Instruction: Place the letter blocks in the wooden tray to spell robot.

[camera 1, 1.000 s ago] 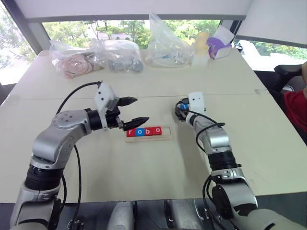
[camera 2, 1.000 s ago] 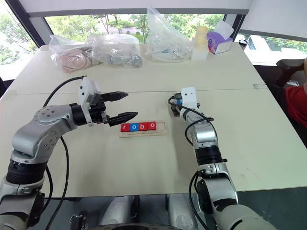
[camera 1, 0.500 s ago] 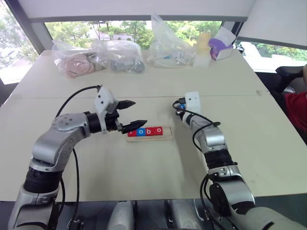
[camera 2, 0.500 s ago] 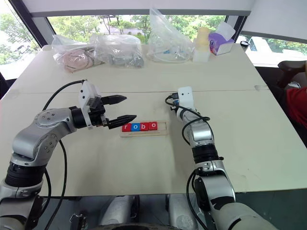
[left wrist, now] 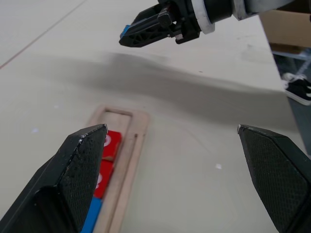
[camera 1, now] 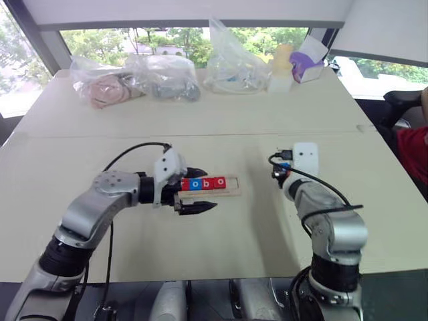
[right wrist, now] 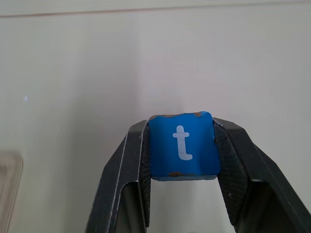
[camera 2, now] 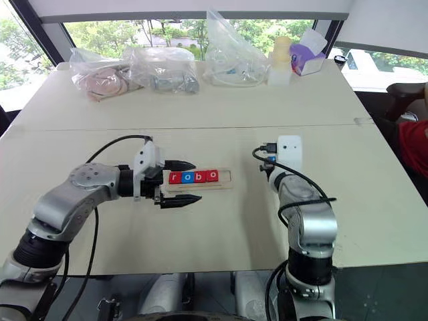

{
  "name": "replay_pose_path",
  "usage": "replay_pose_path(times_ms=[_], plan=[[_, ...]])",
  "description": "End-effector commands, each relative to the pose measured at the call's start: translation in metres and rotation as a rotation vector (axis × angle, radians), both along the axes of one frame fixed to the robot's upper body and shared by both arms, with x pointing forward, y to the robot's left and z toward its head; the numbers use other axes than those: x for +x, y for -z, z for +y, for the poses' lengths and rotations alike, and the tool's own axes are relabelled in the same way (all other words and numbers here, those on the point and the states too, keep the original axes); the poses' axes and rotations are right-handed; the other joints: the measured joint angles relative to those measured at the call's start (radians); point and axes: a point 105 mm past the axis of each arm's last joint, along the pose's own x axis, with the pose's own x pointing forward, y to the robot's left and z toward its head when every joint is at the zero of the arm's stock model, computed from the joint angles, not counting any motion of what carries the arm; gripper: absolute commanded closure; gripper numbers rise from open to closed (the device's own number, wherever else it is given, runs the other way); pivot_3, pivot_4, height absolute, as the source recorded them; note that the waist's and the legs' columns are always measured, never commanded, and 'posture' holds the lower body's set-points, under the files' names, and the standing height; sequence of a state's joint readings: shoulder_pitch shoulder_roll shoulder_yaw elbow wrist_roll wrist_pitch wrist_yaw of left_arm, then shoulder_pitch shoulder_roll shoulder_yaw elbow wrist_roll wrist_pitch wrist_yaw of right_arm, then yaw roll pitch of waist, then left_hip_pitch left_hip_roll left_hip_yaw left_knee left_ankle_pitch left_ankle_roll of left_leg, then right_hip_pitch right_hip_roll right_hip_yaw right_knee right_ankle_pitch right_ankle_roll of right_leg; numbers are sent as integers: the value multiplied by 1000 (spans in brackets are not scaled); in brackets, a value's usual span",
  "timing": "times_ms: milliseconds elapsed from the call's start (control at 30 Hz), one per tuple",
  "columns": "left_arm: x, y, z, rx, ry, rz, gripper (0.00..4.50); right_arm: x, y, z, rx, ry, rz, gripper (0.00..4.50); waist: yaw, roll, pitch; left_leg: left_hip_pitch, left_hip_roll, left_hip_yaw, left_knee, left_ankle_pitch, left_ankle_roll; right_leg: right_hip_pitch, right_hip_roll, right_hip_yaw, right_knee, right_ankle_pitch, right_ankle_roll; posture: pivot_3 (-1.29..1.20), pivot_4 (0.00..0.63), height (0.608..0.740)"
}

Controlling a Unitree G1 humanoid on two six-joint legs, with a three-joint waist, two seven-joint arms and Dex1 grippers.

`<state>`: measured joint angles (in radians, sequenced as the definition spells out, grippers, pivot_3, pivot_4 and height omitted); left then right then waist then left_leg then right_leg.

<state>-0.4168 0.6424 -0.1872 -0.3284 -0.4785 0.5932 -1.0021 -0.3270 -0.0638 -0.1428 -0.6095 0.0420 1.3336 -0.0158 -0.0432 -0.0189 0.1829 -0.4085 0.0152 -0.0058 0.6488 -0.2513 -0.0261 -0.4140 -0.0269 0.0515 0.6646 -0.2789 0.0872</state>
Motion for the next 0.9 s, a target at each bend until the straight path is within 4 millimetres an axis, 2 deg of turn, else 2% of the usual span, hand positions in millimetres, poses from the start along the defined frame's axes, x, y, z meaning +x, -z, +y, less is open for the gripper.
replay_pose_path(times_ms=[33, 200, 333, 400, 467, 533, 567, 633, 733, 800, 833, 867, 900], plan=[[3, -6, -9, -6, 47, -51, 0, -9, -2, -3, 32, 46, 9, 3270, 0, 0, 0, 0, 0, 0, 0, 0, 0, 0, 0, 0, 0, 0, 0, 0, 150, 735], [5, -5, -17, -19, 74, -46, 0, -11, 13, -1, 163, 121, 88, 3270, 0, 0, 0, 0, 0, 0, 0, 0, 0, 0, 0, 0, 0, 0, 0, 0, 150, 735], [5, -8, -21, -38, 83, -42, 0, -10, 19, 0, 187, 142, 110, 3270, 0, 0, 0, -1, 0, 0, 0, 0, 0, 0, 0, 0, 0, 0, 0, 0, 150, 735], [5, -7, -20, -34, 81, -42, 0, -10, 22, 1, 189, 143, 121, 2220, -1, 0, 0, 0, 0, 0, 0, 0, 0, 0, 0, 0, 0, 0, 0, 0, 150, 735], [6, -7, -19, -33, 78, -42, 0, -10, 22, 0, 181, 144, 122, 1415, -1, 0, 0, 0, 0, 0, 0, 0, 0, 0, 0, 0, 0, 0, 0, 0, 150, 735], [7, -8, -17, -32, 71, -44, 0, -8, 15, -2, 186, 131, 95, 338, 0, 0, 0, 0, 0, 0, 0, 0, 0, 0, 0, 0, 0, 0, 0, 0, 150, 735], [8, -8, -16, -32, 67, -44, 0, -5, 8, -3, 171, 103, 61, 13, 1, 0, 0, 0, 0, 0, 0, 0, 0, 0, 0, 0, 0, 0, 0, 0, 150, 735], [8, -10, -14, -32, 65, -44, 0, -1, -4, -5, 140, 54, 4, 13, 1, 0, 0, 0, -1, 0, 0, 0, 0, 0, -1, 0, -1, 0, 0, 0, 150, 735], [8, -13, -8, -26, 67, -43, 0, 13, -37, -20, -29, -119, -130, 13, -1, 1, 1, -1, -1, 1, 0, 0, 0, 1, -1, 0, -2, 0, 1, 0, 150, 735], [8, -16, -7, -20, 83, -54, 0, 16, -54, -12, -142, -387, -202, 13, 0, 1, 1, -1, -1, 1, 0, 0, 0, 1, -1, 0, -4, 0, 1, 0, 150, 735], [6, -17, -7, -15, 99, -56, 0, 6, -57, 0, -172, -626, -227, 13, -1, 1, 1, -1, -2, 1, 0, 0, 0, 1, -1, 0, -4, 0, 1, 0, 150, 735], [4, -18, -7, -5, 123, -55, 0, -6, -56, 4, -191, -819, -219, 13, 0, 1, 1, 0, -2, 1, -1, 0, 0, 2, 0, 0, -5, -1, 1, 0, 150, 735], [1, -17, -7, 9, 148, -54, 0, -9, -55, -3, -207, -909, -212, 13, -1, 0, 2, 0, -2, 1, -1, 0, 1, 4, 1, -1, -7, -1, 2, 0, 150, 735]])
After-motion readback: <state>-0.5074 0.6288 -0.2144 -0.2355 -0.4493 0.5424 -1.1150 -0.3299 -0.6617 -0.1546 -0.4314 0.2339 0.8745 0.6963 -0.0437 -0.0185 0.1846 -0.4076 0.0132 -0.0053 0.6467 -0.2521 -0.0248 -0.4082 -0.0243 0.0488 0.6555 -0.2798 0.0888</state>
